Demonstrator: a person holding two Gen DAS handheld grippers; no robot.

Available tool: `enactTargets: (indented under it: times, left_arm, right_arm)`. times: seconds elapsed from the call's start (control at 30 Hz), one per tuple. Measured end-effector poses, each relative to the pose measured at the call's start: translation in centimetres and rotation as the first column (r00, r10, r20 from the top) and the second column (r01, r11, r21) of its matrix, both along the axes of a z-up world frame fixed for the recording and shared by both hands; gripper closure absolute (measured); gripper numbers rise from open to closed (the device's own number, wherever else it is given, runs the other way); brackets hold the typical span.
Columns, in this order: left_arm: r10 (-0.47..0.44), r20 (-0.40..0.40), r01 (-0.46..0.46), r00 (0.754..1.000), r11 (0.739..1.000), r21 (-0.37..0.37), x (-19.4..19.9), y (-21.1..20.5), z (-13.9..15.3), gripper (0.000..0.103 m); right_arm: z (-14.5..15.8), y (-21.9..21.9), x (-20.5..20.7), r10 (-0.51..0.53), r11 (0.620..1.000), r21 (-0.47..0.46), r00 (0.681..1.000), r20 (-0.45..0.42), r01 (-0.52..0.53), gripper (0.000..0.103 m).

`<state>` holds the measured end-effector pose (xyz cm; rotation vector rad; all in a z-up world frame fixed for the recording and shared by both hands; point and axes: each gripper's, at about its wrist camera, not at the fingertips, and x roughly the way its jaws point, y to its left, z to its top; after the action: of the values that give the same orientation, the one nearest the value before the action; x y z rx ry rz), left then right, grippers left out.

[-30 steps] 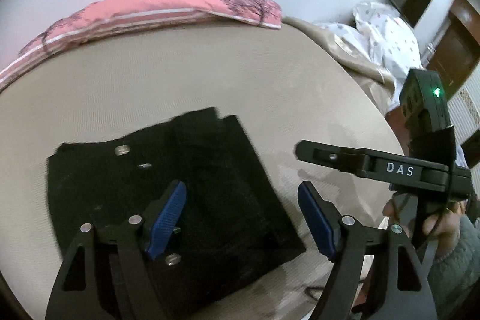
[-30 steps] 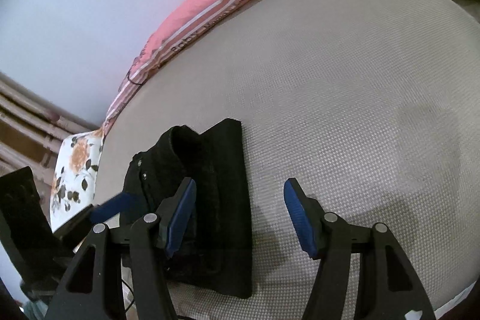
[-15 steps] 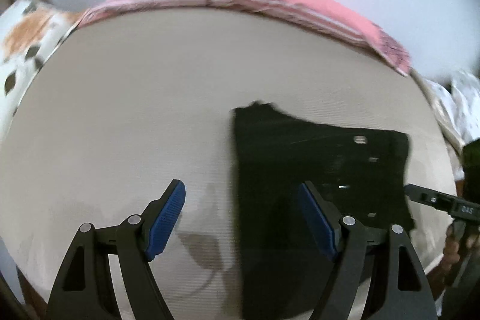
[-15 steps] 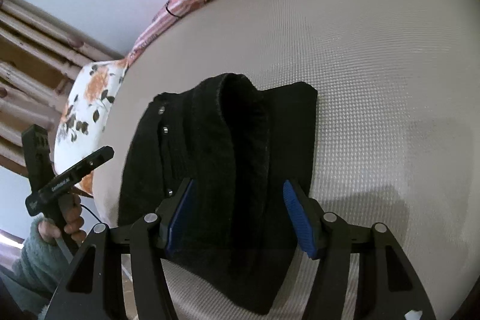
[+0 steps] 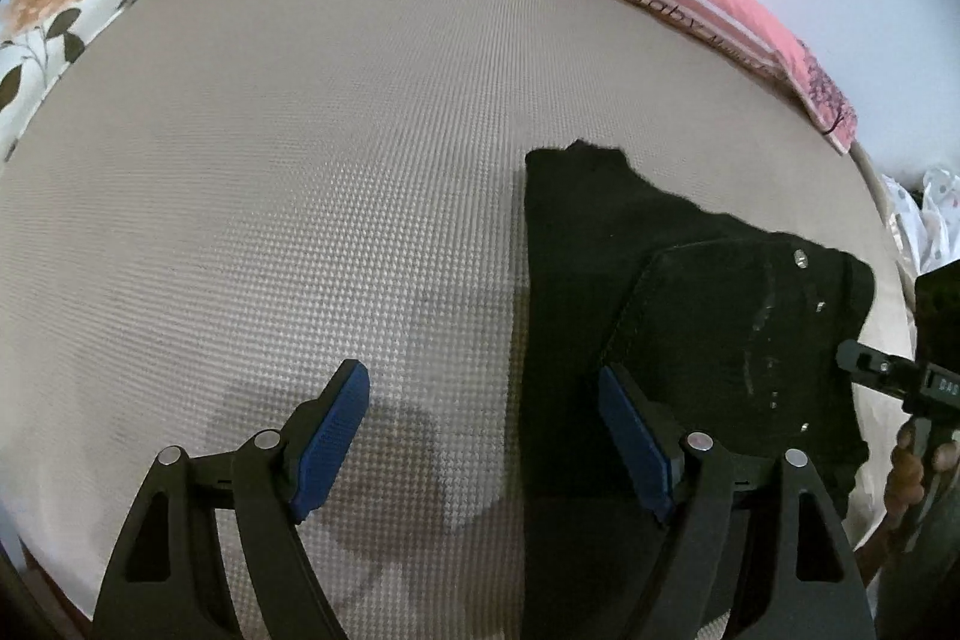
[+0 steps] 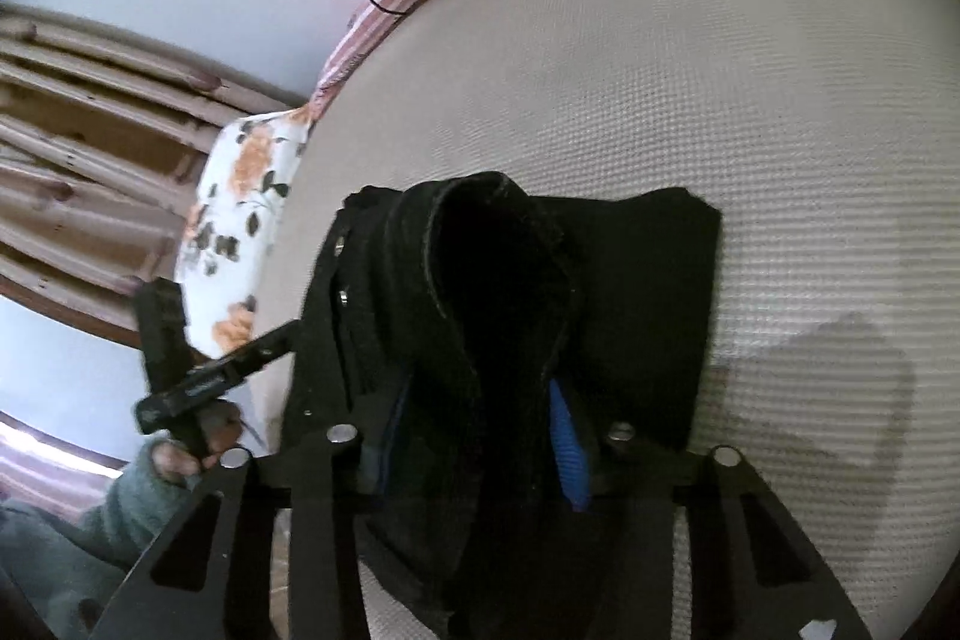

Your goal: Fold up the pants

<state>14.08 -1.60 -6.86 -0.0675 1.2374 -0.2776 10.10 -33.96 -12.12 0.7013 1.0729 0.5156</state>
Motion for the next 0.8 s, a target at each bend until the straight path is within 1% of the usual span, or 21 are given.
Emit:
enactTargets:
  times: [0.03,0.13,0.2,0.23,0.3,0.37,0.4,0.5,0.6,0.67,0.73,0.8]
  left_arm:
    - [-0.002,0.0,0.002,1.0,1.0,0.009,0.0,-0.1,-0.2,0.022]
    - [-0.016,0.013,0.015,1.0,0.999,0.034,0.0,-0.6,-0.4,0.018]
    - [-0.009,0.01,0.009,1.0,0.999,0.035,0.2,-0.4,-0.6,0.016]
    - [-0.004,0.006,0.003,1.0,1.0,0.028,0.2,-0.3,-0.7,0.015]
    - [0.011,-0.004,-0.011,1.0,1.0,0.015,0.3,-0.2,-0.7,0.015]
    - [0.025,0.0,-0.025,1.0,1.0,0.007,0.3,0.0,-0.4,0.015]
    - [0.026,0.009,-0.026,1.0,1.0,0.002,0.3,-0.1,-0.1,0.015]
    - [0.0,0.042,0.0,0.999,1.0,-0.005,0.1,-0.7,1.0,0.016]
    - [-0.043,0.066,0.043,0.997,0.999,-0.003,-0.1,-1.9,1.9,0.015]
    - [-0.069,0.073,0.07,0.995,0.998,-0.005,-0.1,-2.9,2.2,0.015]
    - [-0.082,0.075,0.082,0.994,0.997,0.0,-0.2,-3.4,2.1,0.015]
    - [-0.093,0.068,0.092,0.993,0.996,0.022,-0.5,-3.6,1.5,0.015]
  right_arm:
    - [-0.1,0.0,0.0,0.015,1.0,0.017,1.0,-0.001,-0.015,0.072]
    - [-0.1,0.5,-0.2,0.054,0.999,-0.011,0.999,0.007,-0.054,0.072]
    - [-0.3,0.6,0.0,0.033,0.999,0.012,0.999,-0.003,-0.033,0.073]
    - [-0.3,0.7,0.1,0.014,1.0,0.02,1.0,-0.006,-0.014,0.075]
    - [0.0,1.1,-0.1,-0.021,1.0,0.005,1.0,-0.002,0.021,0.082]
    - [1.0,1.9,-0.6,-0.064,0.998,-0.008,0.998,0.011,0.064,0.091]
    - [1.8,2.0,-1.2,-0.087,0.996,-0.022,0.996,0.02,0.088,0.092]
    - [4.5,2.2,-3.1,-0.137,0.99,-0.005,0.988,0.078,0.138,0.094]
    - [6.1,2.1,-4.4,-0.171,0.983,-0.041,0.977,0.126,0.178,0.094]
    - [5.8,0.9,-5.1,-0.219,0.972,-0.06,0.968,0.121,0.227,0.094]
    - [4.4,-0.5,-5.3,-0.275,0.959,-0.052,0.959,0.069,0.279,0.094]
    - [2.5,-1.2,-5.5,-0.308,0.947,-0.088,0.951,0.021,0.309,0.094]
